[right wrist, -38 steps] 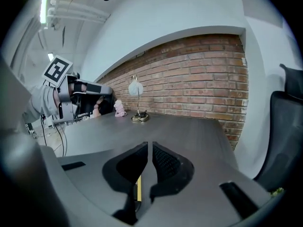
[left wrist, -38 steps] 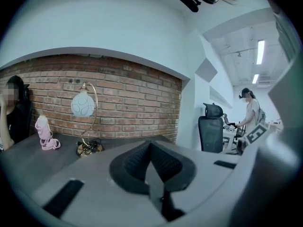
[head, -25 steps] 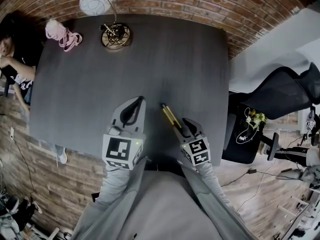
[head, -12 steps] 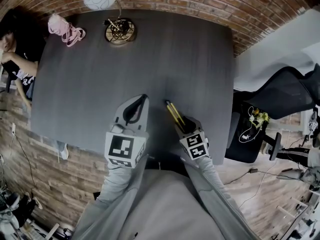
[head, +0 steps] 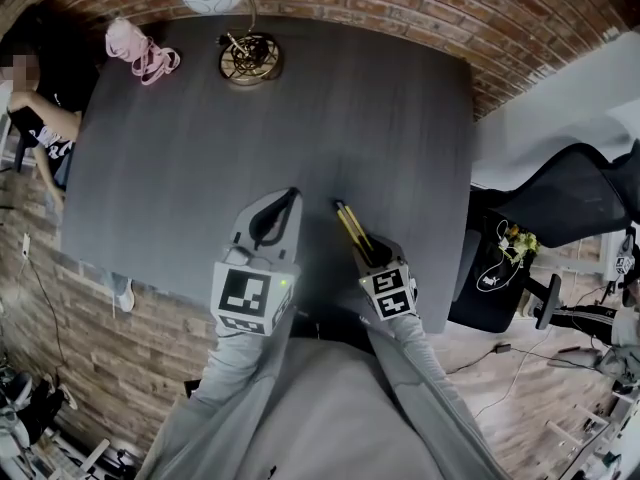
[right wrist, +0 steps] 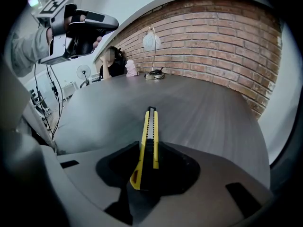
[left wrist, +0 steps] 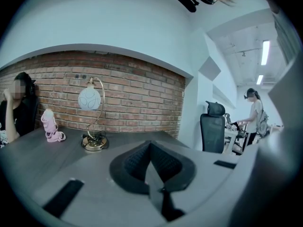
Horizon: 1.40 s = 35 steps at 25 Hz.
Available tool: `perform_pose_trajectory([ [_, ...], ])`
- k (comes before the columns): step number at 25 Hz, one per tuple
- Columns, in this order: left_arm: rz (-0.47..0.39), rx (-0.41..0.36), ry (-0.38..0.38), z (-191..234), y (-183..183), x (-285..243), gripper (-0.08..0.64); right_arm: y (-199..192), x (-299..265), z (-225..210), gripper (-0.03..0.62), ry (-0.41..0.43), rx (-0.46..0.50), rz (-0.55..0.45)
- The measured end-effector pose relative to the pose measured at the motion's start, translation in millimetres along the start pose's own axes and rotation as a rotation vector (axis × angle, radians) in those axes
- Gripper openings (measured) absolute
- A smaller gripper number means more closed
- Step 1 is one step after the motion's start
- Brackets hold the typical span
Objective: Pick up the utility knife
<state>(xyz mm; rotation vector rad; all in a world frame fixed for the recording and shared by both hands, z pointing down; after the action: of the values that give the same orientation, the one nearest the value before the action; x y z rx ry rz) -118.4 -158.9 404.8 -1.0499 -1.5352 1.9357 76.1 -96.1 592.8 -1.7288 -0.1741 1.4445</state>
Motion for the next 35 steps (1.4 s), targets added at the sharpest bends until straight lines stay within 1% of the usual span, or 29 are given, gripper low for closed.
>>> perform_pose_trajectory([
  [6, -0.004, -0.003, 0.009, -1.1, 0.6, 1.9, 0.02, 1.5, 1.2, -3.5, 0.132, 0.012, -0.033, -0.002],
  [11, -0.009, -0.008, 0.016, -2.1, 2.4, 3.2, 0.02, 5.2, 8.4, -10.1, 0.13, 0.006, -0.062, -0.034],
  [16, -0.016, -0.013, 0.025, -0.5, 6.9, 5.1, 0.02, 19.6, 16.3, -16.1, 0.13, -0.002, -0.081, -0.089],
  [26, -0.049, -0.036, 0.029, -1.1, 21.5, 6.4, 0.018, 56.2, 39.7, -30.3, 0.13, -0.046, -0.113, -0.233],
  [35, -0.083, -0.056, 0.025, 1.0, 36.0, 8.4, 0.019, 99.7, 73.8, -43.0, 0.129, -0.108, -0.117, -0.404],
])
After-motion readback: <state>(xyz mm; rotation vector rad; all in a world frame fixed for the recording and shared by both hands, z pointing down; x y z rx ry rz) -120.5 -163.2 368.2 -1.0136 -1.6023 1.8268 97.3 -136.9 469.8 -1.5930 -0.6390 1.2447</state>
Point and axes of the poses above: the fingertips, and each gripper's own axes: x backward along the fingers, z to its left, y out of its top, the point moved 7 cm from there along x, backward along the fingers, and after that the axes turned 5 degrees about -y, right-handed, at the moved point
